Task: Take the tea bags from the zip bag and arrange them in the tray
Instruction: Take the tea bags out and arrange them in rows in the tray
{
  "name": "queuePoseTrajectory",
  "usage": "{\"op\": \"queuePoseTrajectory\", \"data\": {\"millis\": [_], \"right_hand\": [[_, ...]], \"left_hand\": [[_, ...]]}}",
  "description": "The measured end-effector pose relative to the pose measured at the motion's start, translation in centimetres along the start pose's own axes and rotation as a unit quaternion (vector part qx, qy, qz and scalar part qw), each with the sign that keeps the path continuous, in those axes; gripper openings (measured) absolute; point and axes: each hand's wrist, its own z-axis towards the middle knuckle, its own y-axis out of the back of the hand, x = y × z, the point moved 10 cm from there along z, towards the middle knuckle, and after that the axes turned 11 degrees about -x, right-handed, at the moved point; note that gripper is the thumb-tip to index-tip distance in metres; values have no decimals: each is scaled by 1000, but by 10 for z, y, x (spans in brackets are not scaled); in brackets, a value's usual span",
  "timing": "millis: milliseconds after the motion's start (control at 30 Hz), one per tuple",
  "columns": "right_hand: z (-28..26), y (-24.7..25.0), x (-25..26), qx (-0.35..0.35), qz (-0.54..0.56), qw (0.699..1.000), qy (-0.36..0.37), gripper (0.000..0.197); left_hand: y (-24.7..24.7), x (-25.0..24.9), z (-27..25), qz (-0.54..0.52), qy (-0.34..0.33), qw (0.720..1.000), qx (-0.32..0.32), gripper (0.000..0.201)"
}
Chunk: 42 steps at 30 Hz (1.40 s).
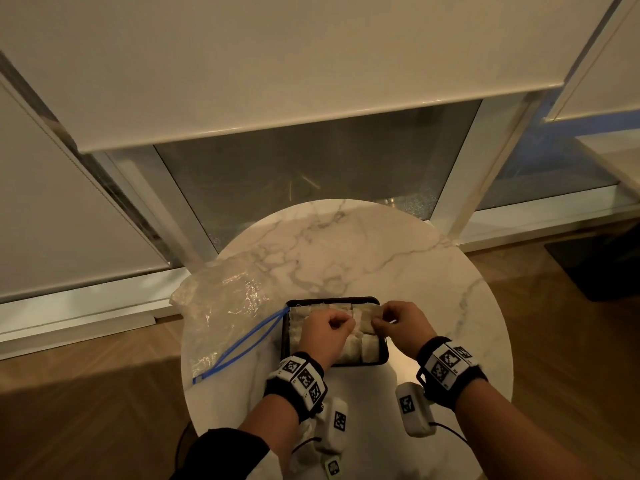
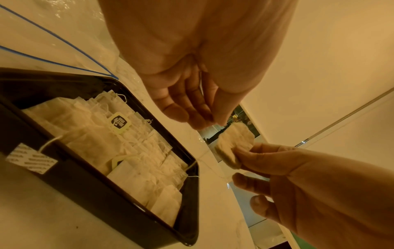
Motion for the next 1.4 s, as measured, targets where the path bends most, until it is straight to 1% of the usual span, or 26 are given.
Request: {"op": "queuePoseTrajectory", "data": {"millis": [100, 133, 233, 367, 433, 567, 700, 767, 900, 1033, 1133, 1200, 1267, 1333, 1400], "right_hand": [[-2, -5, -6, 10, 2, 1000, -19, 4], [-3, -7, -8, 14, 3, 1000, -24, 5], [-6, -14, -14, 21, 2, 999, -43, 9], [-9, -22, -25, 29, -2, 997, -73, 10], [-10, -24, -31, 28, -13, 996, -84, 11], [-9, -27, -42, 31, -54, 993, -105, 12], [-8, -34, -45, 45, -88, 989, -110, 10], [-6, -40, -44, 56, -104, 987, -106, 7], [0, -52, -39, 74, -149, 982, -90, 5], [3, -60, -36, 86, -192, 974, -79, 4], [5, -62, -34, 89, -206, 972, -75, 3], [8, -59, -35, 83, -207, 972, -75, 5], [10, -53, -35, 82, -206, 972, -74, 7], [11, -48, -38, 76, -189, 976, -78, 7], [11, -44, -41, 64, -155, 982, -84, 8]], "left_hand": [[3, 13, 3, 60, 1, 998, 1, 6], [1, 19, 4, 83, 9, 996, 10, 8], [-11, 41, 3, 159, 46, 984, 69, 13], [-24, 57, -4, 250, 42, 959, 130, 22], [-27, 65, -7, 266, 45, 952, 142, 22], [-27, 74, -9, 290, 42, 946, 139, 18], [-25, 79, -8, 303, 43, 943, 134, 23], [-24, 82, -7, 311, 47, 940, 132, 27], [-26, 83, -7, 335, 36, 930, 144, 31], [-29, 81, -10, 348, 32, 923, 161, 25], [-30, 78, -12, 358, 29, 917, 174, 24], [-30, 78, -12, 355, 29, 918, 173, 26], [-28, 75, -11, 342, 25, 927, 154, 28], [-24, 66, -8, 322, 12, 939, 117, 25], [-24, 55, -5, 269, 5, 959, 87, 21]]}}
